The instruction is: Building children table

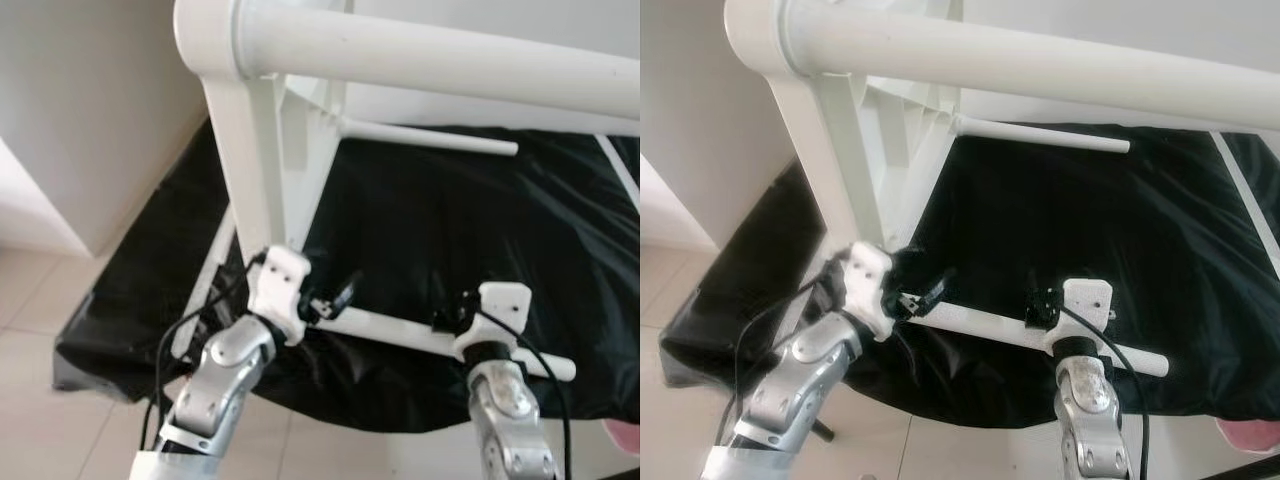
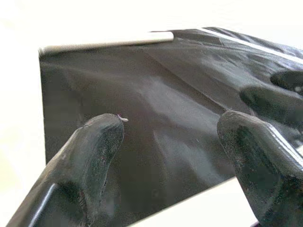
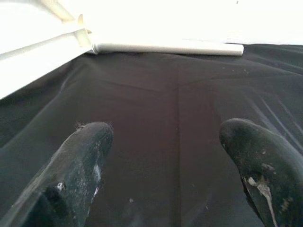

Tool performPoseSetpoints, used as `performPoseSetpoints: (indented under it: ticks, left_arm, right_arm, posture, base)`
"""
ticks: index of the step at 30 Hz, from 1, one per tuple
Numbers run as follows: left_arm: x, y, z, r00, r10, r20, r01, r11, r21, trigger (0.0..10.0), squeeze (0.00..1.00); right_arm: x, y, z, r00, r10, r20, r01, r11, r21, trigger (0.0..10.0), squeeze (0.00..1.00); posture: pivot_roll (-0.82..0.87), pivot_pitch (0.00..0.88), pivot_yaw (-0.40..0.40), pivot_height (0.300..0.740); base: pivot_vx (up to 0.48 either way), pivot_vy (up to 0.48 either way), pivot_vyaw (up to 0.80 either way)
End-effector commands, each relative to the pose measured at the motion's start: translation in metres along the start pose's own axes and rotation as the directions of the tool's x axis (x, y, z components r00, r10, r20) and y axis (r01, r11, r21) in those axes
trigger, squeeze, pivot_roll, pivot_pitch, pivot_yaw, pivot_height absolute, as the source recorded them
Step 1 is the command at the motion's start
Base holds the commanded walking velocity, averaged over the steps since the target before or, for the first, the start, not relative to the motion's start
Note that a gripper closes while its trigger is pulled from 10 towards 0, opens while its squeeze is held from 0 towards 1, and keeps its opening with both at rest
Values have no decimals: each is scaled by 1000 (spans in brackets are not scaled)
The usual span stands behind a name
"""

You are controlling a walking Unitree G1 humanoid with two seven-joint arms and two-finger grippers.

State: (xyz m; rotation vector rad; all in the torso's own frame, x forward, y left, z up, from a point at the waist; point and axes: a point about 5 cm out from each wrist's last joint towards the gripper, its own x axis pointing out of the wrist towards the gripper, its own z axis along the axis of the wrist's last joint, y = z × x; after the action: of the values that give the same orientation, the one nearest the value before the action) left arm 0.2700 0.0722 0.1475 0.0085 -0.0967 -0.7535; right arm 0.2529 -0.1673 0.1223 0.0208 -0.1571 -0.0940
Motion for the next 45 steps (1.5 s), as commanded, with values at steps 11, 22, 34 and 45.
performPoseSetpoints:
  ticks: [11, 22, 34, 45]
  left_arm:
    - [4, 5, -4, 993, 114, 18, -115, 992, 51, 10000, 0]
    - [7, 5, -4, 993, 114, 26, -115, 991, 62, 10000, 0]
    - [7, 3, -7, 994, 109, 29, -111, 992, 68, 10000, 0]
    - [4, 3, -10, 995, 95, 16, -96, 993, 72, 10000, 0]
  right_arm:
    - [4, 0, -8, 999, -22, -36, 21, 999, -30, 10000, 0]
    - [10, 1, -9, 999, -29, -40, 27, 998, -54, 10000, 0]
    - [15, -3, -8, 999, -30, -17, 29, 997, -77, 10000, 0]
    - [17, -5, -9, 1000, -15, -17, 13, 996, -87, 10000, 0]
  posture:
    - [16, 22, 38, 740]
    - [15, 12, 39, 740]
    - [17, 0, 32, 740]
    - [21, 0, 26, 740]
  base:
    - [0, 0, -291]
    - [0, 0, -800]
    - [0, -41, -60]
    - [0, -311, 0]
